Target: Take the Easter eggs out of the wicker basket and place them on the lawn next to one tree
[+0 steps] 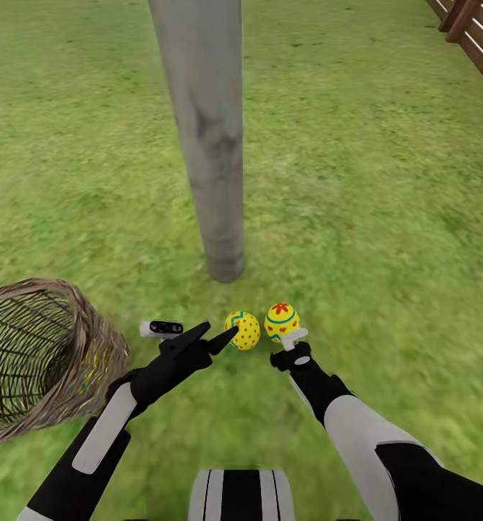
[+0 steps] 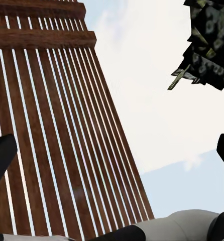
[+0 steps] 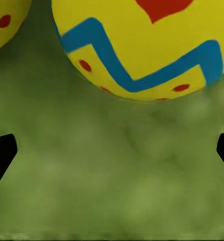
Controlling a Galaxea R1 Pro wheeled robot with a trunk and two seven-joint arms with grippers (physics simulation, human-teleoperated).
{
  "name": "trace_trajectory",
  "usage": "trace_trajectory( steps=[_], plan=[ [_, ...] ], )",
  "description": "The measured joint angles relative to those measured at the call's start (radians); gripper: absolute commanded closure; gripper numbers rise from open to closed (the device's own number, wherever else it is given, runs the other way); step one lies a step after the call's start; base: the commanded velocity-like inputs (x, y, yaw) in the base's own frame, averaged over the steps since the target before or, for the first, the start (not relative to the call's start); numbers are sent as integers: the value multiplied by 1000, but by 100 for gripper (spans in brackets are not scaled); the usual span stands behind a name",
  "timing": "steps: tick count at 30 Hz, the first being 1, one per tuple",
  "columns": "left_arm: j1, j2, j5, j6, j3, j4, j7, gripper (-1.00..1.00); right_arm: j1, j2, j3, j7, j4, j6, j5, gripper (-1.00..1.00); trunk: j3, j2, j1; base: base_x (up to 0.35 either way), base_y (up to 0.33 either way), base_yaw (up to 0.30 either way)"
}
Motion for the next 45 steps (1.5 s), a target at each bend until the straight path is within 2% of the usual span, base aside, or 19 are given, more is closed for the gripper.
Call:
trace_trajectory(
  steps=[9,12,17,21,27,29,30,31,33,36,40,41,45],
  plan=[
    [0,-1,-2,0,0,0,0,-100,0,0,0,0,0,0,0,-100,0,0,0,-335,0,0],
    [0,-11,-1,0,0,0,0,-100,0,-1,-1,0,-1,0,-4,-100,0,0,0,-230,0,0],
    [6,-33,-2,-1,-19,0,2,-100,0,-7,-1,1,-1,33,-102,-100,4,0,-1,-24,0,0],
    [7,-57,-2,12,-32,0,6,-100,0,-9,-3,7,-12,43,-122,-100,19,1,-3,-2,0,0],
    [4,-58,1,20,-32,-3,5,-100,0,-42,-7,23,-14,75,-126,-100,42,3,-6,0,0,0],
    [-2,-53,3,31,-31,-5,4,-100,0,-57,-16,98,-15,132,-135,-100,50,3,-7,0,0,0],
    [-3,-52,5,47,-30,-6,4,-100,0,-70,-26,156,-17,165,-143,-100,54,3,-7,0,0,0],
    [-5,-52,6,77,-29,-7,3,-100,0,-90,-42,246,-26,214,-153,-100,58,3,-7,0,0,0],
    [-8,-52,6,119,-26,-7,4,-100,0,-112,-56,344,-52,276,-162,-100,66,4,-8,0,0,0],
    [-20,-50,9,147,-25,-8,4,-100,0,-139,-64,426,-112,350,-167,-100,77,5,-10,-10,0,0],
    [-27,-50,10,156,-25,-9,3,-100,1,-203,-70,539,-218,472,-169,-100,93,6,-11,-206,0,0],
    [-27,-51,10,157,-26,-10,3,-100,1,-232,-78,625,-263,532,-169,-100,97,6,-11,-307,0,0],
    [-27,-50,10,158,-26,-11,2,-100,3,-277,-128,843,-325,596,-170,-100,112,7,-13,-323,0,0]
  ],
)
